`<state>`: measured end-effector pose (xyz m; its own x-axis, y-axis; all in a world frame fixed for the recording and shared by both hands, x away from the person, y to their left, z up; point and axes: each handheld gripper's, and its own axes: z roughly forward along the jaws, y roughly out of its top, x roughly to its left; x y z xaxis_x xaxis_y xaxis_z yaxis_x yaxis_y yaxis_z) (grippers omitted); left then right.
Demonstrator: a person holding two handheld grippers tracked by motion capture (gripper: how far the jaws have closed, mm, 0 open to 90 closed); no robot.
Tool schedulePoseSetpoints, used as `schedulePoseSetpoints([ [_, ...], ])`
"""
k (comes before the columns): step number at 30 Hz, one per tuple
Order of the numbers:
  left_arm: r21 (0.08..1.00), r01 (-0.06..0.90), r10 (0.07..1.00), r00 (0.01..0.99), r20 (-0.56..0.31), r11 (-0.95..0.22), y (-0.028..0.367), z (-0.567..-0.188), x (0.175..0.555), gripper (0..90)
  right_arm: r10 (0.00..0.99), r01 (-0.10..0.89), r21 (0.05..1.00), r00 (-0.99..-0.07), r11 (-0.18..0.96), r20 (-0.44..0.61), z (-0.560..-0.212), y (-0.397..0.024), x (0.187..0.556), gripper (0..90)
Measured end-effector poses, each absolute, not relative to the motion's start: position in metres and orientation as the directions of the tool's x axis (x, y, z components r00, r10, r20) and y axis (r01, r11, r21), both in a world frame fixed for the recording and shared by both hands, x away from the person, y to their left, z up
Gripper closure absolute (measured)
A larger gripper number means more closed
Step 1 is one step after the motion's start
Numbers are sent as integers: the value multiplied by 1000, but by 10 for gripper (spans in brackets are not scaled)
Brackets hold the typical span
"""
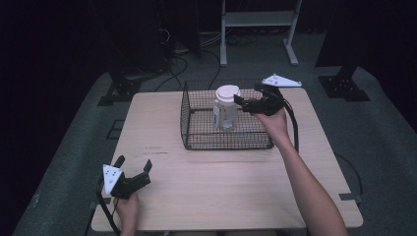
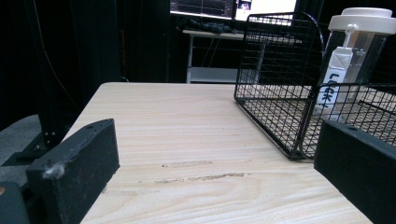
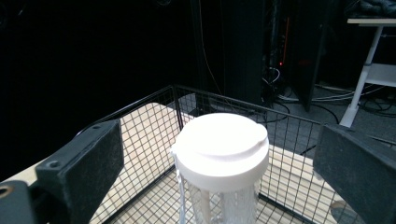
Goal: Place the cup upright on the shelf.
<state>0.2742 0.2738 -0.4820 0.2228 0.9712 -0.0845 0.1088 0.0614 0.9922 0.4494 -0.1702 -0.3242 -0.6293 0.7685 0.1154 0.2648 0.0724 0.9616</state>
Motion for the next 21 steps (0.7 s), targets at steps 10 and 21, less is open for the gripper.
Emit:
schedulePoseSetpoints([
  [10, 992, 108, 972, 221, -82, 59, 273, -482, 274, 0, 753, 274, 956, -649, 100, 107, -323, -179, 436, 12],
  [21, 993, 107, 972, 221, -77, 54, 272, -482, 275, 0, 738, 281, 953, -666, 110, 111, -323, -192, 416, 11],
])
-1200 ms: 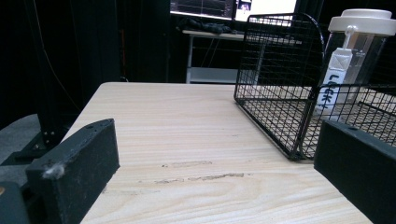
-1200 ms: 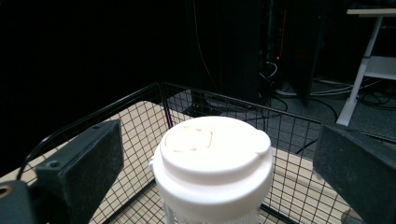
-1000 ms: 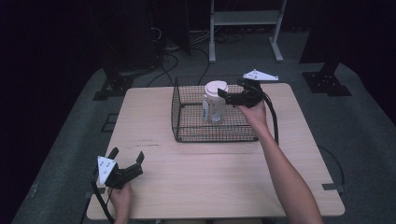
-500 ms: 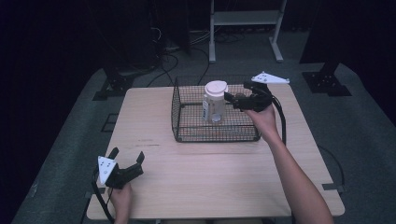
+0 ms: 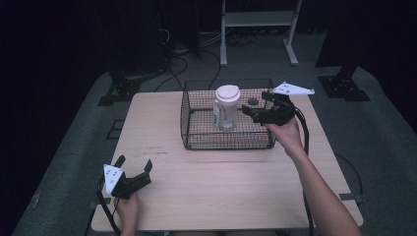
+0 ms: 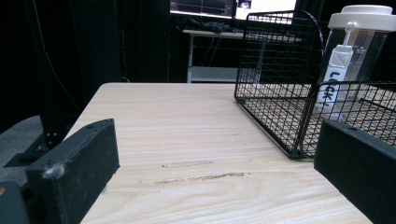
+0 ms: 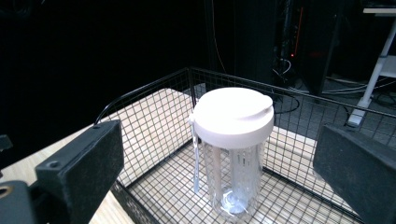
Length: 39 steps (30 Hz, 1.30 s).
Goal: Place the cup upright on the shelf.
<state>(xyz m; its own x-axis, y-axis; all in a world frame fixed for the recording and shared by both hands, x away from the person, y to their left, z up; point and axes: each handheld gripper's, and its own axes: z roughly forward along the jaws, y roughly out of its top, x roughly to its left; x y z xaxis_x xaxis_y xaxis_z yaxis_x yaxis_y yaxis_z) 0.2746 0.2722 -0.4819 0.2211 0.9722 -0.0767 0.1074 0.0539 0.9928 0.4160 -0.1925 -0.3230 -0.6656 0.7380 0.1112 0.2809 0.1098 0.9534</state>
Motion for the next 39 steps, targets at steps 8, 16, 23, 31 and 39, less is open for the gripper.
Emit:
schedulePoseSetpoints([
  [8, 993, 108, 973, 220, -74, 52, 272, -482, 275, 0, 734, 288, 948, -671, 133, 101, -326, -198, 406, 12],
  [16, 993, 107, 973, 221, -70, 48, 271, -482, 275, 0, 738, 291, 947, -667, 134, 100, -334, -210, 394, 12],
  [23, 993, 107, 973, 219, -69, 46, 271, -482, 275, 0, 737, 291, 947, -668, 136, 99, -335, -217, 386, 12],
  [31, 993, 107, 973, 219, -69, 47, 271, -482, 275, 0, 734, 287, 948, -672, 141, 94, -336, -223, 376, 11],
  [39, 993, 108, 973, 219, -70, 47, 271, -482, 275, 0, 730, 288, 947, -677, 142, 97, -341, -230, 367, 12],
])
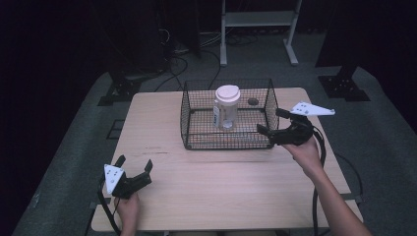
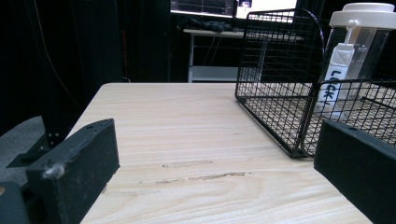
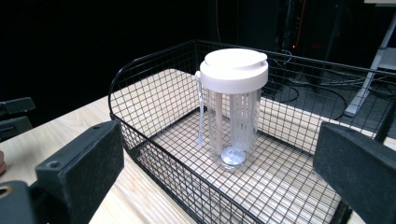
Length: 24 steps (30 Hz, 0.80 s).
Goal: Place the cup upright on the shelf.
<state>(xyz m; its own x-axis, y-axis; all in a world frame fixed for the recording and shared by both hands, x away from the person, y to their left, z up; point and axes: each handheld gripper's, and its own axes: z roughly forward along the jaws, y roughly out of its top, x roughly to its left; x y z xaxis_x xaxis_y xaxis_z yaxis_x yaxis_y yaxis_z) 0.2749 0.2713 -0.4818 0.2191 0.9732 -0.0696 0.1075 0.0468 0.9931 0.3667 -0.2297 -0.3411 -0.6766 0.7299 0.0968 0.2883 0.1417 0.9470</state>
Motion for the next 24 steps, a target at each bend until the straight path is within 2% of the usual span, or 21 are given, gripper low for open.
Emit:
schedulePoseSetpoints([
  [24, 993, 111, 974, 218, -63, 40, 271, -482, 275, 0, 743, 322, 939, -657, 123, 128, -363, -256, 345, 12],
])
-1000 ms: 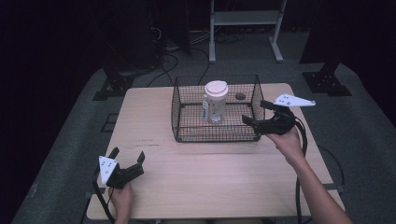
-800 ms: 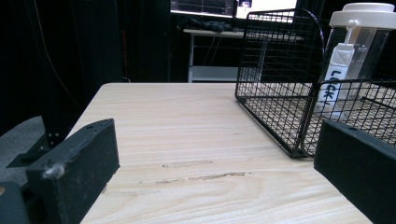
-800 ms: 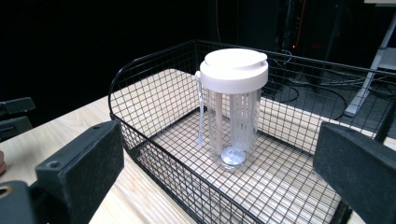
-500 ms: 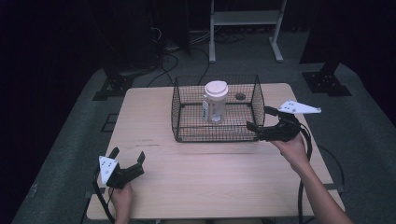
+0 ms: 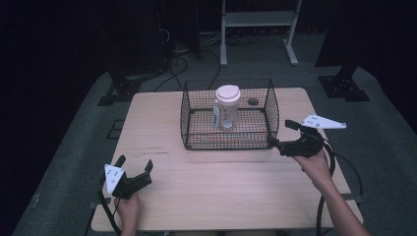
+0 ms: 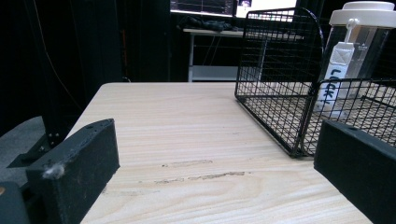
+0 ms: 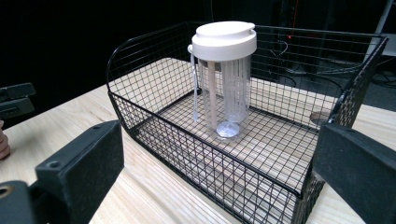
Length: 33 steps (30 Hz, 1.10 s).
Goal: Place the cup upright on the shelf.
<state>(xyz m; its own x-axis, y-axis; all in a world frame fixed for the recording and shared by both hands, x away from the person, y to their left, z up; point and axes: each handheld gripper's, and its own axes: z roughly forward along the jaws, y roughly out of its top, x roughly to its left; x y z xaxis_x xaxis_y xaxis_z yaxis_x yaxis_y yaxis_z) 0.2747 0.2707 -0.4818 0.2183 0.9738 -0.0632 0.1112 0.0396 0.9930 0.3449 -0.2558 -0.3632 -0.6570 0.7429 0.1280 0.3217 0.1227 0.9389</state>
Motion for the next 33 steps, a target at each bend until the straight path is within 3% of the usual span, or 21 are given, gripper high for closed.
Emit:
schedulePoseSetpoints([
  [33, 993, 111, 974, 218, -58, 34, 270, -482, 275, 0, 778, 374, 921, -609, 112, 153, -392, -287, 325, 12],
])
